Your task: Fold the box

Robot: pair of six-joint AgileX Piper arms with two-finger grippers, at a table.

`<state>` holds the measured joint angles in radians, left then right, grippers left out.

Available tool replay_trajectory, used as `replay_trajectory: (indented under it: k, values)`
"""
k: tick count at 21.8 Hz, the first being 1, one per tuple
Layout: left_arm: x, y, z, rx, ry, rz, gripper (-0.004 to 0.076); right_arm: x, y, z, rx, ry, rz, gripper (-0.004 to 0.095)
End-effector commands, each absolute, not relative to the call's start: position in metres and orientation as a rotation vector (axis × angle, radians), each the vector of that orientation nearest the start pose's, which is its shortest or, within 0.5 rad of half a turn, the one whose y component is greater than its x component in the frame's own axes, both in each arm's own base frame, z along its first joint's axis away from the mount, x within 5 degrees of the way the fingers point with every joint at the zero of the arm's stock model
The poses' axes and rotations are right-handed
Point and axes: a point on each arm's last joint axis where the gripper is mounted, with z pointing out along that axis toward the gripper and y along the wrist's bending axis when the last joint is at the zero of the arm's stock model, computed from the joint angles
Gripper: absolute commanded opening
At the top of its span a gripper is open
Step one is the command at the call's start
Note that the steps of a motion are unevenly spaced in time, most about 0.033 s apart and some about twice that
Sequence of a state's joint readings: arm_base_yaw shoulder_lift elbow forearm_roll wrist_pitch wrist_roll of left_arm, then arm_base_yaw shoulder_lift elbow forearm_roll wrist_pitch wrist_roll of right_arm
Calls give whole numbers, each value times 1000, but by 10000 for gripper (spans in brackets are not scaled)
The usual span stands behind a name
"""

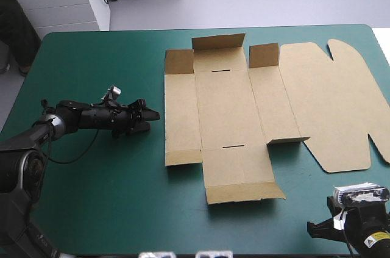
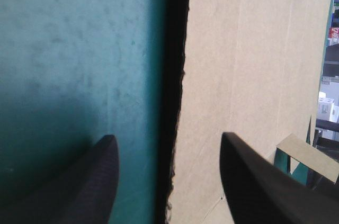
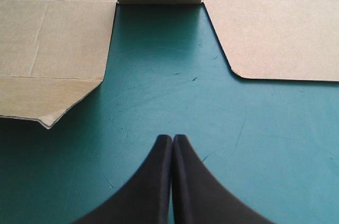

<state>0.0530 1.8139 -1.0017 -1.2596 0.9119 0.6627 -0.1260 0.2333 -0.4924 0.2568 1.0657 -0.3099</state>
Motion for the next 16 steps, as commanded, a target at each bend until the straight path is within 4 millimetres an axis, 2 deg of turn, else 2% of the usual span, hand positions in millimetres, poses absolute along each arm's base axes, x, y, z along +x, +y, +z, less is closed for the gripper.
replay_trajectory:
  k: [1, 3, 7, 11, 16]
  values:
    - [342, -58, 202, -305, 2477, -1352, 411, 36, 16, 287, -172, 2170, 89, -19]
    - [345, -68, 190, -274, 2515, -1366, 410, 36, 16, 287, -171, 2168, 88, -19]
    - [355, -95, 179, -186, 2558, -1403, 408, 36, 17, 288, -170, 2163, 91, -19]
    - [371, -121, 179, -78, 2554, -1416, 408, 36, 17, 288, -170, 2163, 91, -19]
    - [382, -141, 177, -25, 2550, -1435, 408, 36, 17, 288, -170, 2163, 91, -19]
